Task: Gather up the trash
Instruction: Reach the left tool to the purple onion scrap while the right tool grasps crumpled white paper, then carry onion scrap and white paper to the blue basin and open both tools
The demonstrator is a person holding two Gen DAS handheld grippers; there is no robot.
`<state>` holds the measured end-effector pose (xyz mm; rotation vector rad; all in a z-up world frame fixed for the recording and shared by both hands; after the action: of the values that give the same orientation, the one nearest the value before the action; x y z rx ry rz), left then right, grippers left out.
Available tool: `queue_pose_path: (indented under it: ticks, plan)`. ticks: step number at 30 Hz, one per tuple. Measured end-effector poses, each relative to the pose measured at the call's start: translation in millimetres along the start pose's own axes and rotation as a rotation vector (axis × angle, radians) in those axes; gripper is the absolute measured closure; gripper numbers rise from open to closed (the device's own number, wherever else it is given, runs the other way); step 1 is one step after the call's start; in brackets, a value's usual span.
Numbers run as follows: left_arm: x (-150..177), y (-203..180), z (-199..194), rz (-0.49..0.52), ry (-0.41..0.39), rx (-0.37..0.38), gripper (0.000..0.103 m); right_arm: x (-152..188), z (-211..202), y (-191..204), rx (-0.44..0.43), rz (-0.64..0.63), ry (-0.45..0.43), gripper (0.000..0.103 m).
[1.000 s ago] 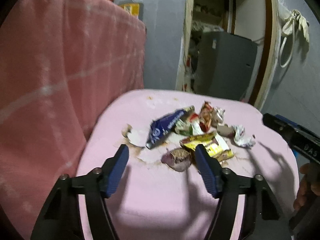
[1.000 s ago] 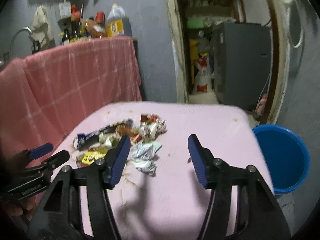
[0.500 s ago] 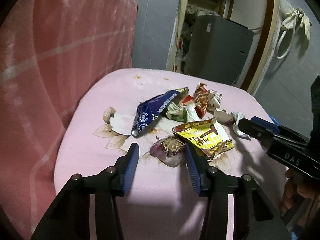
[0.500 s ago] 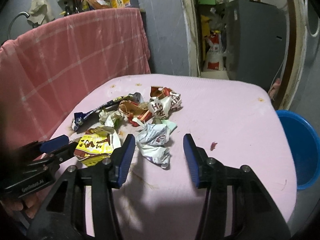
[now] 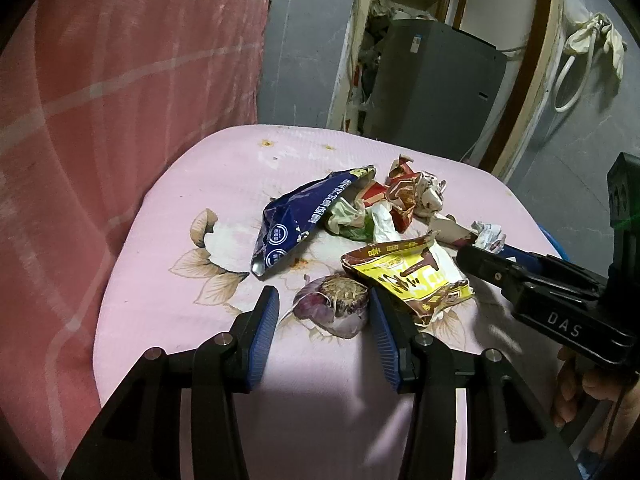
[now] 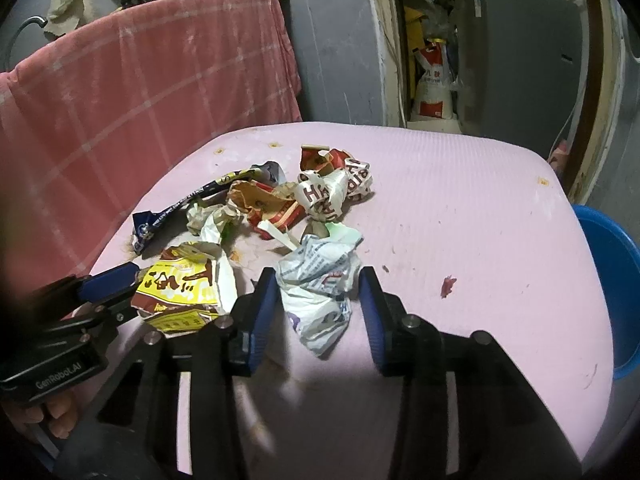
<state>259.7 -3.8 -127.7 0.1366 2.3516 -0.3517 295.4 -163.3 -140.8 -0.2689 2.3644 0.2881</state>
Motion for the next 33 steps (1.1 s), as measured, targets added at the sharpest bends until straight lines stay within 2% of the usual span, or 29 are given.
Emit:
queue_pose_path:
  ticks: [3,6,10,19,33]
  plan:
    - [-1.1,-0.2,1.8,-0.001,0.006,0.003,0.062,0.1,1.1,0.7,0.003,0.001,0.003,0.067]
    - [-1.9,-0.9,2.4,-0.004,0.008,0.023,0.07,0.2,0.7,0.8,0.005,0.0,0.002,0.069]
    - [-2.5,-3.2,1.8,0.0,0.006,0.037,0.074,1.4,-0.1,0.4,0.006,0.002,0.004,0.071]
    - [-3.4,-4.5,-3.4,-0.001,-0.018,0.041,0.076,3.2,-8.2,-4.2,0.009,0.021,-0.016,0.072]
    - [1.8,-26.4,-47.8,0.021,-0.112,0.022,0.076,12.3,-56.9,-8.8,0.001,0.06,-0.108,0.073]
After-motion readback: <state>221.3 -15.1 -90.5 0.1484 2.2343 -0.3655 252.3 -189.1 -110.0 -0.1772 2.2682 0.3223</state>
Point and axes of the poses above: each gripper's, at about its wrist camera, not at the fingertips, and z roughly the way its jaws point, y to its left, x to its underside, the point moved 7 cm from there along z, roughly the way its jaws point, and after that the axes turned 4 degrees about x, right-handed, at the moved point
